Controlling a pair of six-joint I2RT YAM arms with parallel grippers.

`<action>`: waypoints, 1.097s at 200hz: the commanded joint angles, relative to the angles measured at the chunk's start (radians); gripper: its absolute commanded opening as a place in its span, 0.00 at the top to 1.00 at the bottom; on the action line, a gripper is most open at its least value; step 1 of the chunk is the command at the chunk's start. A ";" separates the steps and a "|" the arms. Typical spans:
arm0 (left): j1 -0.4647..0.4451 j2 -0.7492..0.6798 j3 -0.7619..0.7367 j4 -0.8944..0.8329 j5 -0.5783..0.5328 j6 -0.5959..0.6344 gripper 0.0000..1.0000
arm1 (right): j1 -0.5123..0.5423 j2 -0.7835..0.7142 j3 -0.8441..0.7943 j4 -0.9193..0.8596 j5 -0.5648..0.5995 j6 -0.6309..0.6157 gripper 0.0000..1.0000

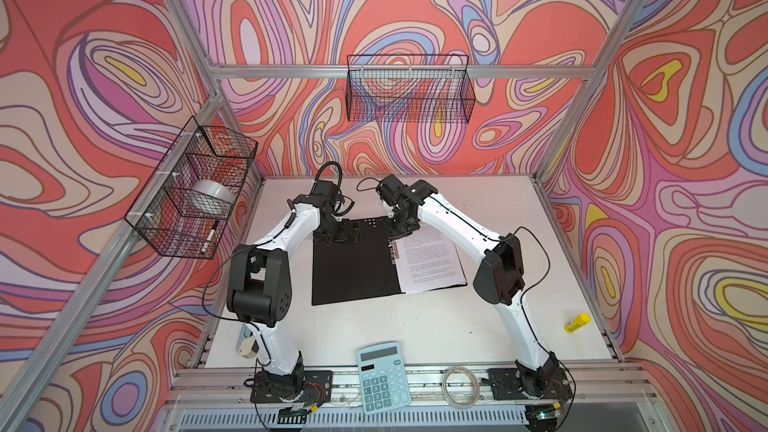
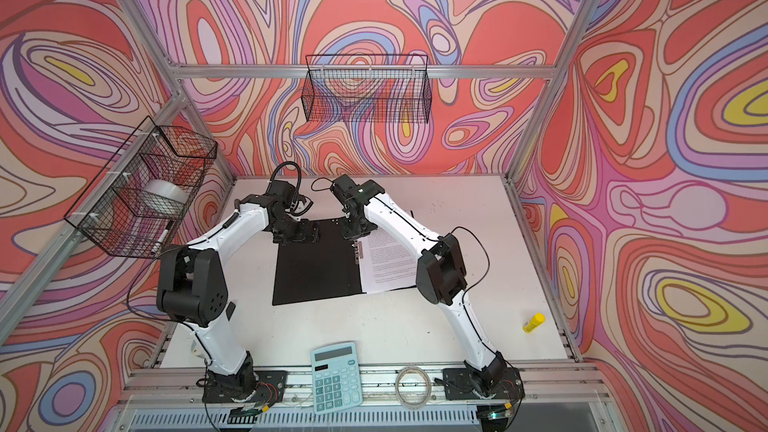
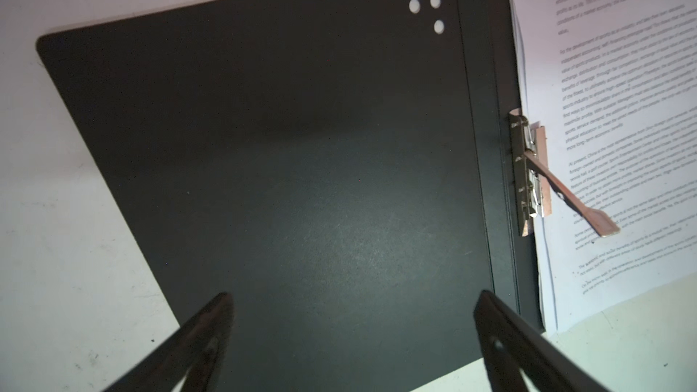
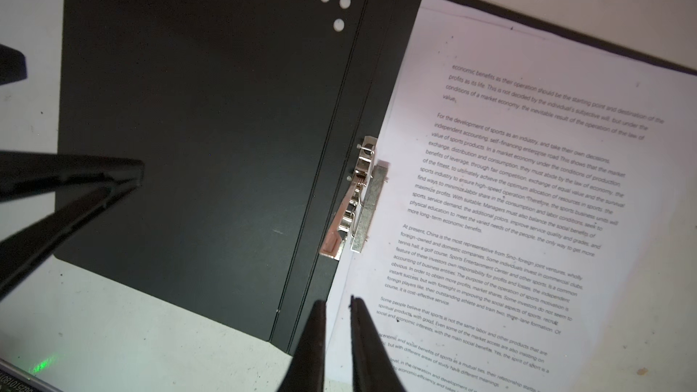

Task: Put the files into the folder
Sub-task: 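Bring both grippers over the closed clip and the black folder cover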

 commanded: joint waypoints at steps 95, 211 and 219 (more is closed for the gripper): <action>0.001 0.061 -0.014 -0.026 -0.004 0.053 0.01 | 0.007 0.107 0.081 -0.019 -0.036 -0.042 0.87; 0.001 0.100 0.007 -0.034 -0.002 0.054 0.01 | 0.007 0.151 0.102 -0.047 -0.052 -0.061 0.88; 0.001 0.100 0.009 -0.034 -0.002 0.055 0.01 | 0.007 0.153 0.103 -0.049 -0.051 -0.062 0.88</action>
